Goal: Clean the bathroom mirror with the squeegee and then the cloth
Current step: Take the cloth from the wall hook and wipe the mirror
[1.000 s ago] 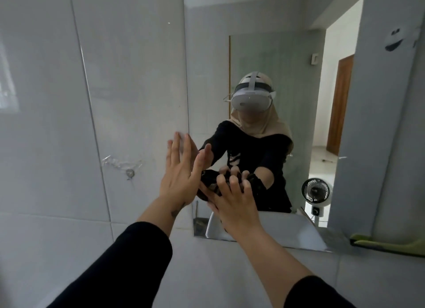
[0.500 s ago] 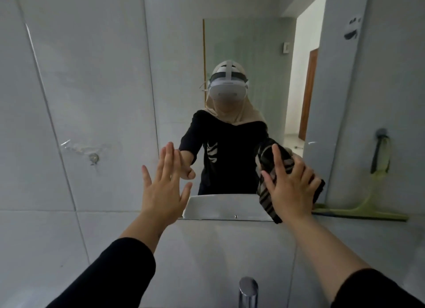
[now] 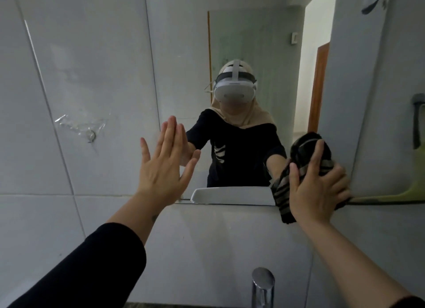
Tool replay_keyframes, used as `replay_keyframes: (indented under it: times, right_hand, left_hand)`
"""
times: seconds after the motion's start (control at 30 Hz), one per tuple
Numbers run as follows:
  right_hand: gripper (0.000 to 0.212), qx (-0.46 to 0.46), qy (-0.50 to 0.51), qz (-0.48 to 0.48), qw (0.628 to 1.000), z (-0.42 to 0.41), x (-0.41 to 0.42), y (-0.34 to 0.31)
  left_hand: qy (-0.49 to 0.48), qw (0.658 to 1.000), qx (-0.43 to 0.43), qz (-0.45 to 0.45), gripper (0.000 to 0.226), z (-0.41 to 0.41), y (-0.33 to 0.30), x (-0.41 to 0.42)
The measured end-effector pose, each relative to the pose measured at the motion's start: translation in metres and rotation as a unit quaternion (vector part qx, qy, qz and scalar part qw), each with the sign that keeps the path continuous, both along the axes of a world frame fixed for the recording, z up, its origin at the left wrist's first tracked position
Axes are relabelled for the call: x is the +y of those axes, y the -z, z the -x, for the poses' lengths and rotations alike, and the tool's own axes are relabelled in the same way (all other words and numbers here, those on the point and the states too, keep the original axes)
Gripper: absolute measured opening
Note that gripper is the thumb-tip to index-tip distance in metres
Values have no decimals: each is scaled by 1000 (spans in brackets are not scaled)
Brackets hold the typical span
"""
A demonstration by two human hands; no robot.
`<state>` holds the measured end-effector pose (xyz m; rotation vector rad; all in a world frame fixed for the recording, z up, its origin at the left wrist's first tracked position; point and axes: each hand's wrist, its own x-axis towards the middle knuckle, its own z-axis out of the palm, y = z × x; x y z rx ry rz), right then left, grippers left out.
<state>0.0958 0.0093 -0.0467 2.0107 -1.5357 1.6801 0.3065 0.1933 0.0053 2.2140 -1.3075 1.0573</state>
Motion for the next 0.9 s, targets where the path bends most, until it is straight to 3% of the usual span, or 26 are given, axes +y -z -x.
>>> replay_keyframes:
  times: [0.2, 0.4, 0.67, 0.9]
  right_hand:
    - [68, 125, -54, 161, 977, -71, 46, -12]
    - [71, 219, -85, 254, 938, -136, 89, -21]
    - [73, 348, -104, 323, 874, -149, 98, 39]
    - [81, 354, -83, 317, 876, -110, 71, 62]
  left_hand:
    - [-15, 1000, 15, -9, 80, -10, 20, 22]
    - [-20, 997, 67, -33, 81, -17, 50, 42]
    - [-60, 986, 123, -92, 86, -21, 89, 51]
    - [-41, 984, 145, -96, 91, 1, 104, 40]
